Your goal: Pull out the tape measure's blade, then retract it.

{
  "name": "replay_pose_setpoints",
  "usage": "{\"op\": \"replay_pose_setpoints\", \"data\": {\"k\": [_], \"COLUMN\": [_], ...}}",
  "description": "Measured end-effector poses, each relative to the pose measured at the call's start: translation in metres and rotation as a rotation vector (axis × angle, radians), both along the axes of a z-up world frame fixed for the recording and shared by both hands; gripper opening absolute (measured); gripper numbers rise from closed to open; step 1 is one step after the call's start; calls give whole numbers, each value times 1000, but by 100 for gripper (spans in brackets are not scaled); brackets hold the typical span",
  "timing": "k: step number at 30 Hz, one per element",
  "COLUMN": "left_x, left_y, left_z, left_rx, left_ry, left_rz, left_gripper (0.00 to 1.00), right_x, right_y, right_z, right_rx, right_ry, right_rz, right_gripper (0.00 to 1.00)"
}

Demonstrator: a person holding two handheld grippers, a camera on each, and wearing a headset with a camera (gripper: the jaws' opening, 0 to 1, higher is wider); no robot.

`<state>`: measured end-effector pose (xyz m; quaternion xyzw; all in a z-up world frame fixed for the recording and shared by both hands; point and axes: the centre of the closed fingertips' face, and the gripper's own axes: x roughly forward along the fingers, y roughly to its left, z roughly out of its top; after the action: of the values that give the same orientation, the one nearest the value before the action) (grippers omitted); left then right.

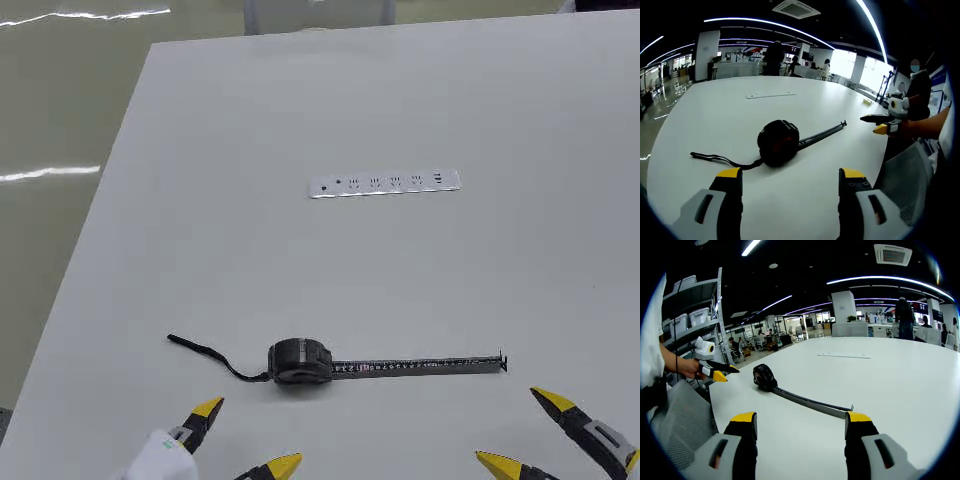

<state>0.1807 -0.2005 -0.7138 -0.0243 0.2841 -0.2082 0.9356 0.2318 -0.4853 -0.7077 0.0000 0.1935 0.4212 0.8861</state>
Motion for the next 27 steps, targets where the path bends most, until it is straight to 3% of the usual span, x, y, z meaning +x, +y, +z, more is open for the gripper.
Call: {"op": "replay_pose_setpoints", "data": {"k": [10, 13, 18, 21, 27], "left_x": [7, 8, 13, 17, 26], "left_y": [-11, -11, -8, -5, -5], "left_z": [-2, -3, -2, -4, -3], "left_rx": [-3, 1, -29, -4, -1], "left_ry": [17, 21, 32, 37, 40], "left_rz": [20, 32, 65, 73, 88], "left_gripper": [79, 80, 80, 81, 82], "right_x": [4, 6, 7, 9, 15], "right_y": [0, -1, -2, -3, -6], "right_z": [-6, -7, -10, -11, -13], "right_rx": [-4, -3, -5, -7, -10], "right_ry": [10, 14, 18, 19, 21], "right_rz": [10, 12, 12, 13, 13], "right_gripper": [72, 72, 72, 72, 72]}}
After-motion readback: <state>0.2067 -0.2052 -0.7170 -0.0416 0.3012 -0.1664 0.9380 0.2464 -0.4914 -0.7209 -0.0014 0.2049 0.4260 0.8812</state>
